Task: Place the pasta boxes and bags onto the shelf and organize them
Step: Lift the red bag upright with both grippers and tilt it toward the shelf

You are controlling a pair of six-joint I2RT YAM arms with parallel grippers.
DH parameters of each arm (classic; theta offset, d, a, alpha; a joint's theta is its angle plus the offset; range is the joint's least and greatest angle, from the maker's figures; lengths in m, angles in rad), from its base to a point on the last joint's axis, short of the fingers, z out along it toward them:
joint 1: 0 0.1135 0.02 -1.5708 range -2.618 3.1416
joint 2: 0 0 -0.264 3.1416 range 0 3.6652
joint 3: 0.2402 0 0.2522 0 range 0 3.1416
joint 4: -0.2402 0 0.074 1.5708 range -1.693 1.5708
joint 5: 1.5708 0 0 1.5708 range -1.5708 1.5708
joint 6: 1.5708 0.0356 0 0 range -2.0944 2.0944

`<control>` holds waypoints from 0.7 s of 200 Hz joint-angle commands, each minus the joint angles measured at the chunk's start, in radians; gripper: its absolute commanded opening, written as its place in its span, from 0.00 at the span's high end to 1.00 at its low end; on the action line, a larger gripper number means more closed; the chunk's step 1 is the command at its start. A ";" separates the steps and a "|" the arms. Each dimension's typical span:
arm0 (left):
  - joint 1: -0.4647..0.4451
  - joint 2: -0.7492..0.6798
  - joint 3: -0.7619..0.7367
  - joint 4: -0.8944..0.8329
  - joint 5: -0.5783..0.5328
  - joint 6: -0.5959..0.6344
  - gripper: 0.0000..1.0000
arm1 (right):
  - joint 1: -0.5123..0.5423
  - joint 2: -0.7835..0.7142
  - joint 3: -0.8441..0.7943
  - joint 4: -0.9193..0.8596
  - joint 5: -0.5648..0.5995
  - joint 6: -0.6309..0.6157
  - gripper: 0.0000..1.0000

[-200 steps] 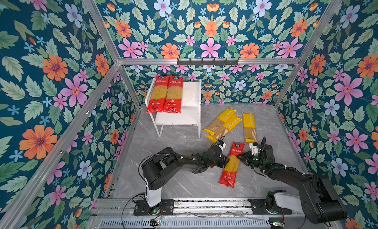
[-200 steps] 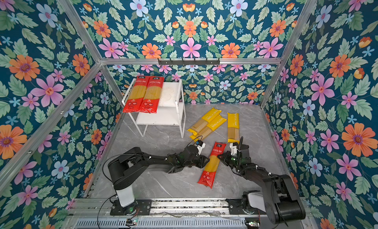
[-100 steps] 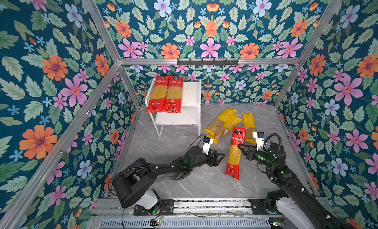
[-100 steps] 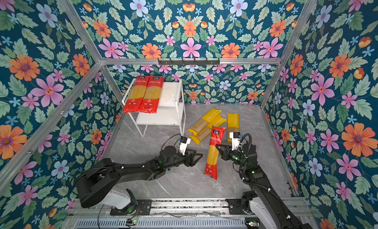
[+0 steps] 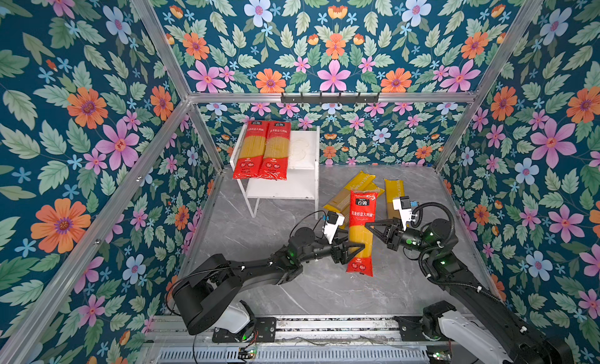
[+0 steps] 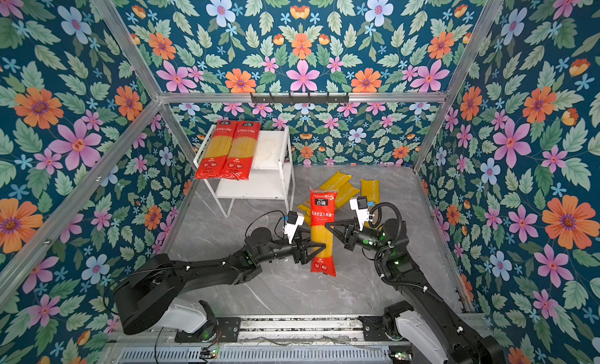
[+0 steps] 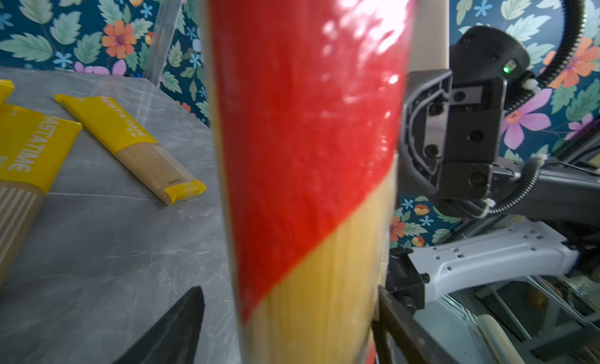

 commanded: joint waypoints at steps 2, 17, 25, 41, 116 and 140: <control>0.002 0.020 0.002 0.105 0.057 -0.031 0.29 | 0.005 0.015 0.008 0.181 -0.001 0.055 1.00; 0.005 0.024 -0.005 0.155 0.083 -0.061 0.38 | 0.006 0.017 0.004 0.168 0.010 0.060 1.00; 0.005 0.021 -0.007 0.161 0.088 -0.064 0.48 | 0.006 0.015 0.004 0.155 0.015 0.062 1.00; 0.008 0.009 -0.006 0.141 0.090 -0.063 0.63 | 0.005 0.010 0.002 0.122 0.011 0.060 1.00; 0.013 -0.056 0.035 0.004 0.151 -0.017 0.80 | 0.002 -0.050 0.048 -0.302 -0.010 -0.125 0.46; 0.013 -0.050 0.056 -0.016 0.180 -0.019 0.81 | 0.004 0.002 0.092 -0.389 -0.036 -0.174 0.37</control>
